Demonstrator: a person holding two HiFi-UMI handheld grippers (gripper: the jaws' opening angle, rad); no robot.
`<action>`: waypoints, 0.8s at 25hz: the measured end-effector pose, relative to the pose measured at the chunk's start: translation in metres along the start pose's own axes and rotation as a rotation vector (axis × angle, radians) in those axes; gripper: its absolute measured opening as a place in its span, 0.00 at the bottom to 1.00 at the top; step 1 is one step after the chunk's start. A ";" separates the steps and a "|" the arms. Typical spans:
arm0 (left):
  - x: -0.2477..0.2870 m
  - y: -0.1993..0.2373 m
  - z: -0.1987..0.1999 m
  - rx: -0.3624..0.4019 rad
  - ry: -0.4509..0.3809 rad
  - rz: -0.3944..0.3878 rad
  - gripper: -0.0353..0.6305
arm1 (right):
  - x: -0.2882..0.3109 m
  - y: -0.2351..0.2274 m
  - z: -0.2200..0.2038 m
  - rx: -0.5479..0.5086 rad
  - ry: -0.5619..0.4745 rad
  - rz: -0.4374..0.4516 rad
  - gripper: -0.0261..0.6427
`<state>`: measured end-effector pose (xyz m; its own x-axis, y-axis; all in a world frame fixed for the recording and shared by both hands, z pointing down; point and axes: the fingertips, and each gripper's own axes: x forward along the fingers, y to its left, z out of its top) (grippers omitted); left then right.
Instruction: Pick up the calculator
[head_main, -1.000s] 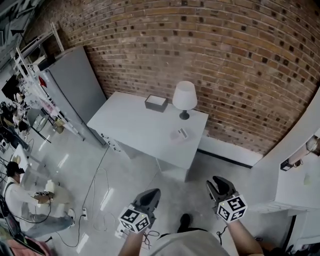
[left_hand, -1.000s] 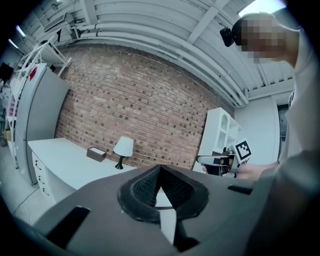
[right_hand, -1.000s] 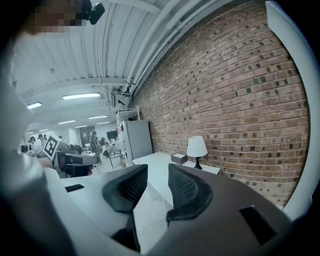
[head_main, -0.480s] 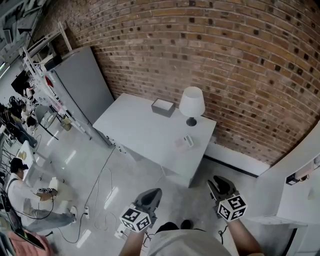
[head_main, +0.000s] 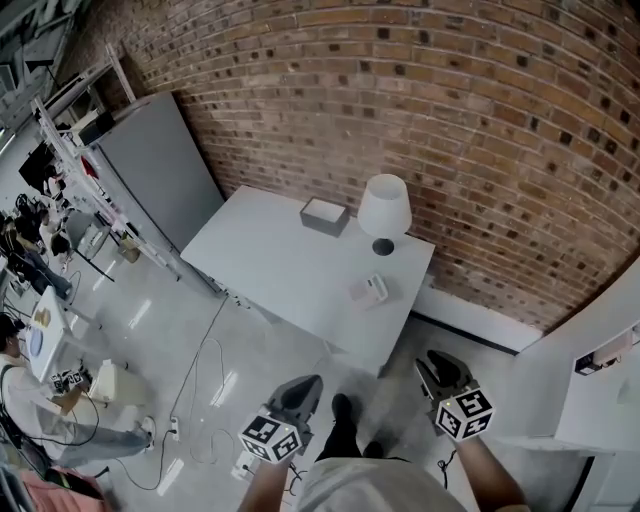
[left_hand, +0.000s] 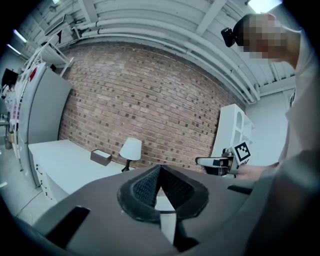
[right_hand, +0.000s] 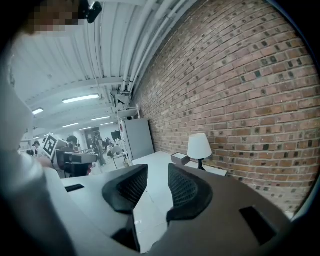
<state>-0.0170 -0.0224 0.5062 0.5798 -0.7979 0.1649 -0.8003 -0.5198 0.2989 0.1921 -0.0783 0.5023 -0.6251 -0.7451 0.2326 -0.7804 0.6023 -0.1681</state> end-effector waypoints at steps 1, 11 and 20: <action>0.005 0.005 0.002 -0.001 -0.001 -0.004 0.07 | 0.006 -0.004 0.000 0.000 0.003 -0.004 0.25; 0.070 0.076 0.020 0.005 0.042 -0.079 0.07 | 0.089 -0.034 0.005 0.016 0.052 -0.048 0.25; 0.124 0.148 0.037 0.030 0.095 -0.174 0.07 | 0.163 -0.050 0.008 0.033 0.106 -0.112 0.24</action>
<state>-0.0690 -0.2095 0.5363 0.7205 -0.6635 0.2016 -0.6900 -0.6573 0.3031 0.1294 -0.2325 0.5407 -0.5302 -0.7716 0.3514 -0.8464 0.5060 -0.1660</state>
